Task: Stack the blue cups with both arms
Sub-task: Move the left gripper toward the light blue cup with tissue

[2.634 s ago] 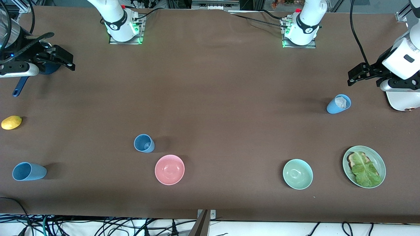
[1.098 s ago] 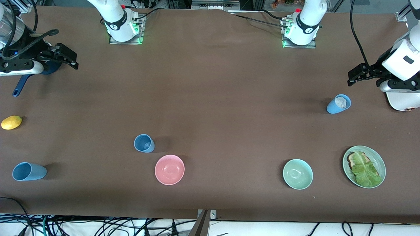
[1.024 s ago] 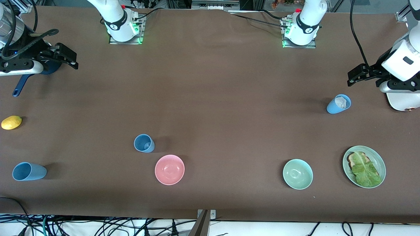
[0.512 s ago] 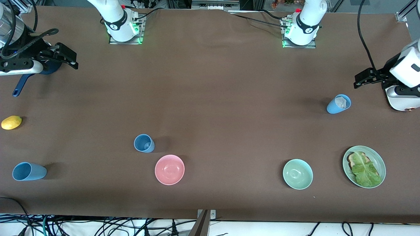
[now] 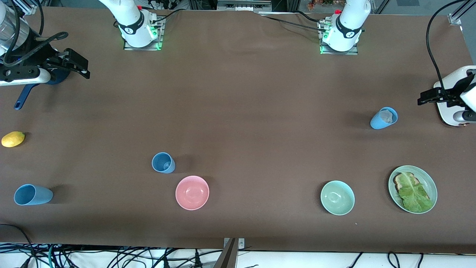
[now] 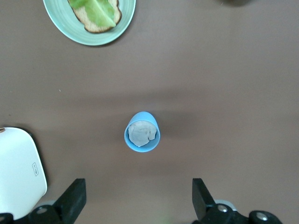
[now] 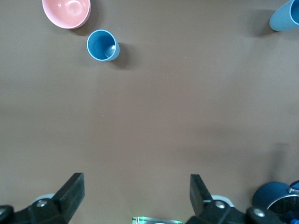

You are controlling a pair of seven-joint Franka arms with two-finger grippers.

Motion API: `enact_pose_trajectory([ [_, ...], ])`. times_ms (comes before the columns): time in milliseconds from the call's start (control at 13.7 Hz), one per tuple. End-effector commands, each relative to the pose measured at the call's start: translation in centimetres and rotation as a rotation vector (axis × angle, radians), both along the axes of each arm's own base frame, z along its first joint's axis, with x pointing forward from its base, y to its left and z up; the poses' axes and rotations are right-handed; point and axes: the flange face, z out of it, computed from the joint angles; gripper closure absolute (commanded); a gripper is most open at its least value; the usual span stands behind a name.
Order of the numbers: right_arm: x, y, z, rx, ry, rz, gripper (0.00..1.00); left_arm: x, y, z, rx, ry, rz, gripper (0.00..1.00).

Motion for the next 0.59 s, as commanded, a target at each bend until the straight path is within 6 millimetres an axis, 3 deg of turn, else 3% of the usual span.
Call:
enact_pose_trajectory([
  [0,-0.2,0.2,0.5,-0.002,-0.009,-0.008,0.0,0.0,1.5,-3.3,-0.005,0.054,-0.033,0.0],
  [512,-0.2,0.2,0.0,-0.002,-0.001,-0.01,0.0,-3.0,2.9,-14.4,0.046,0.027,-0.058,0.0],
])
